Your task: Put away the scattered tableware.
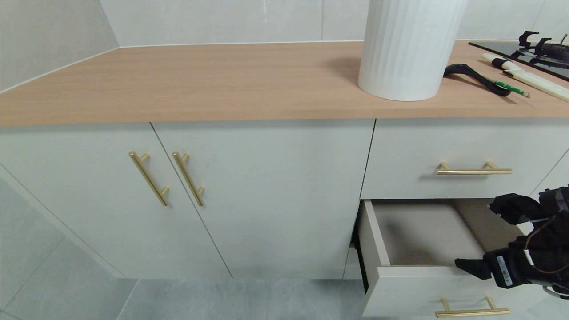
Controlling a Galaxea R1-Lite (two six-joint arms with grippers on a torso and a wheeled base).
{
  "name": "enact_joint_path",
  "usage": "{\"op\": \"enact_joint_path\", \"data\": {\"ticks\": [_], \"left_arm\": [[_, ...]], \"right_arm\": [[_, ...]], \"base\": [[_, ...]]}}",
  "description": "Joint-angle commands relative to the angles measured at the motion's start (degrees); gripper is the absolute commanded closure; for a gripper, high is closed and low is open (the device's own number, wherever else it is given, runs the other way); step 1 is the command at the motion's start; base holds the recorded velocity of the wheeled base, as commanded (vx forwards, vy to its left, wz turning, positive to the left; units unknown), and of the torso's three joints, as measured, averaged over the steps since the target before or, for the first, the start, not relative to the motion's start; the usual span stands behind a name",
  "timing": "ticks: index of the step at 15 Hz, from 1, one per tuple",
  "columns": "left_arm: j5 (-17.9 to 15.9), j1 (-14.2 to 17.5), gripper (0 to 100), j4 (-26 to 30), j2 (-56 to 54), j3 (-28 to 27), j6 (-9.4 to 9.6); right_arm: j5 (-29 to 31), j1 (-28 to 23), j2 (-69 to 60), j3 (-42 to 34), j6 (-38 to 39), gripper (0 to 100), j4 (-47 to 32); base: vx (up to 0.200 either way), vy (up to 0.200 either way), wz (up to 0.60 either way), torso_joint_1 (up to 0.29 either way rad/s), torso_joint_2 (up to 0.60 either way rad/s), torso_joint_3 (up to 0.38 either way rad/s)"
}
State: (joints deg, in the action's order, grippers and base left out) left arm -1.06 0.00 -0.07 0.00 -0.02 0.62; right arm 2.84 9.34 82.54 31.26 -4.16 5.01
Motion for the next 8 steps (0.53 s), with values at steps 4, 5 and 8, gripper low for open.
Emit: {"op": "enact_joint_path", "data": {"ticks": [4,5,8], "left_arm": [[0.01,-0.09,0,-0.01,0.09,0.02,-0.01],[0.01,0.00,0,-0.01,0.09,0.02,-0.01],[0.01,-0.09,0,-0.01,0.09,0.02,-0.01]], "right_arm": [[0.15,3.58,-4.32,0.65,-2.43,0,-8.35],[0.24,4.72,-4.50,0.65,-2.52,0,-8.61],[0.15,4.99,-4.50,1.09,-2.35,0,-8.09]], "base": [[0.000,0.000,0.00,0.000,0.00,0.000],[0.000,0.000,0.00,0.000,0.00,0.000],[0.000,0.000,0.00,0.000,0.00,0.000]]}}
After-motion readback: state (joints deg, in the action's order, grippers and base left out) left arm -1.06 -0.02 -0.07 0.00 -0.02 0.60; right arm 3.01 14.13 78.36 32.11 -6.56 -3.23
